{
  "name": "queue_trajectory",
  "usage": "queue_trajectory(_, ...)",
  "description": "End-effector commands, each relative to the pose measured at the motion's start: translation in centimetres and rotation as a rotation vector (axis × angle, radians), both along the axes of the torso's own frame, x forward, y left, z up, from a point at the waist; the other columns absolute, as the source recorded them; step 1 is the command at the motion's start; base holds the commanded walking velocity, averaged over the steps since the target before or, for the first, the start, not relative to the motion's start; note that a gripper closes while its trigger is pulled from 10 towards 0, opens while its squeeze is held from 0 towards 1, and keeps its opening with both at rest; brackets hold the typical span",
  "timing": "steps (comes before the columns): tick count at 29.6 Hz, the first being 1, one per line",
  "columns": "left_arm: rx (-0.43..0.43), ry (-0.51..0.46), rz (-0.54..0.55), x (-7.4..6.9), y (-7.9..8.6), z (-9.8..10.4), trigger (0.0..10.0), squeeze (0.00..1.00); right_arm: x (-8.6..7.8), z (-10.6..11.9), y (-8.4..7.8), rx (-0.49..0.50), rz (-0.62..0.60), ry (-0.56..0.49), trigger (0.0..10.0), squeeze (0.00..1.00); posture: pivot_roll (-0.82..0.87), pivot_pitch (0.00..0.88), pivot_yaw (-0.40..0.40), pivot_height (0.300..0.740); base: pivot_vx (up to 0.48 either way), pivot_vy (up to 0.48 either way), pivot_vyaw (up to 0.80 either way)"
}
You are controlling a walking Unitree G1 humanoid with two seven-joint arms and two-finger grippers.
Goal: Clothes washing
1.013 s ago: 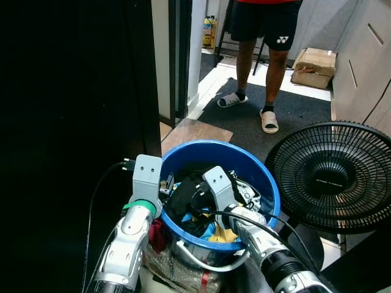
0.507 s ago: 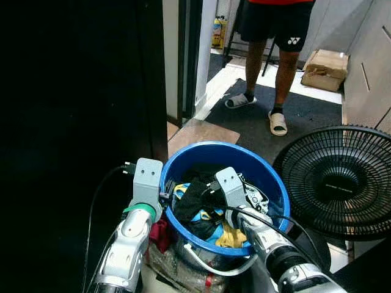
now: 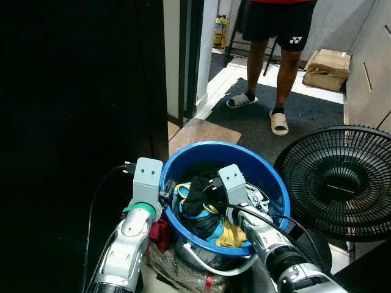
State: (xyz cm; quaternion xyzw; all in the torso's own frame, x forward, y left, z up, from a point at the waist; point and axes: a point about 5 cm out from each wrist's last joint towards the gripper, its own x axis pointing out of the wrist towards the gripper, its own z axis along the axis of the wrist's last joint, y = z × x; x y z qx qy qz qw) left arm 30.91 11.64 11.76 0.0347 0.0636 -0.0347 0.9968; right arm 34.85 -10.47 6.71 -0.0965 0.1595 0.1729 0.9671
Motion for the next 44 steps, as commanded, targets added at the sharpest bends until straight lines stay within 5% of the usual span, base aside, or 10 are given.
queue_trajectory(1, 0.025, 0.090, 0.029, -0.5, 0.8, -1.9, 10.0, 0.00, -1.1, -2.0, -1.2, -0.006, -0.050, 0.078, 0.0, 0.00, 0.15, 0.073, 0.002, 0.505, 0.000, 0.000, 0.00)
queue_trajectory(34, 0.025, 0.090, 0.029, -0.5, 0.8, -1.9, 10.0, 0.00, -1.0, -2.1, -1.2, -0.003, -0.052, 0.066, 0.0, 0.00, 0.15, 0.073, 0.002, 0.505, 0.000, 0.000, 0.00)
queue_trajectory(37, 0.025, 0.090, 0.026, -0.4, 0.7, -2.0, 10.0, 0.00, -0.1, -0.2, -1.5, 0.030, -0.089, -0.055, 0.0, 0.00, 0.15, 0.070, 0.004, 0.505, 0.000, 0.000, 0.00)
queue_trajectory(38, 0.028, 0.089, 0.021, -0.3, 0.7, -1.9, 10.0, 0.00, 1.6, 6.7, -1.3, 0.159, -0.122, -0.382, 2.9, 0.00, 0.14, 0.055, 0.010, 0.505, 0.000, 0.000, 0.00)
queue_trajectory(39, 0.028, 0.082, 0.018, 0.0, 0.7, -1.7, 10.0, 0.00, 1.4, 14.0, -1.2, 0.248, -0.121, -0.691, 10.0, 0.00, 0.13, 0.046, 0.019, 0.505, 0.000, 0.000, 0.00)
queue_trajectory(41, 0.027, 0.074, 0.014, 0.3, 0.6, -1.5, 10.0, 0.00, -0.6, 19.3, -1.4, 0.311, -0.114, -0.940, 10.0, 0.00, 0.13, 0.045, 0.020, 0.505, 0.000, 0.000, 0.00)
queue_trajectory(44, 0.025, 0.070, 0.013, 0.3, 0.6, -1.4, 10.0, 0.00, -0.5, 17.6, -1.6, 0.289, -0.124, -0.886, 10.0, 0.00, 0.13, 0.045, 0.020, 0.505, 0.000, 0.000, 0.00)
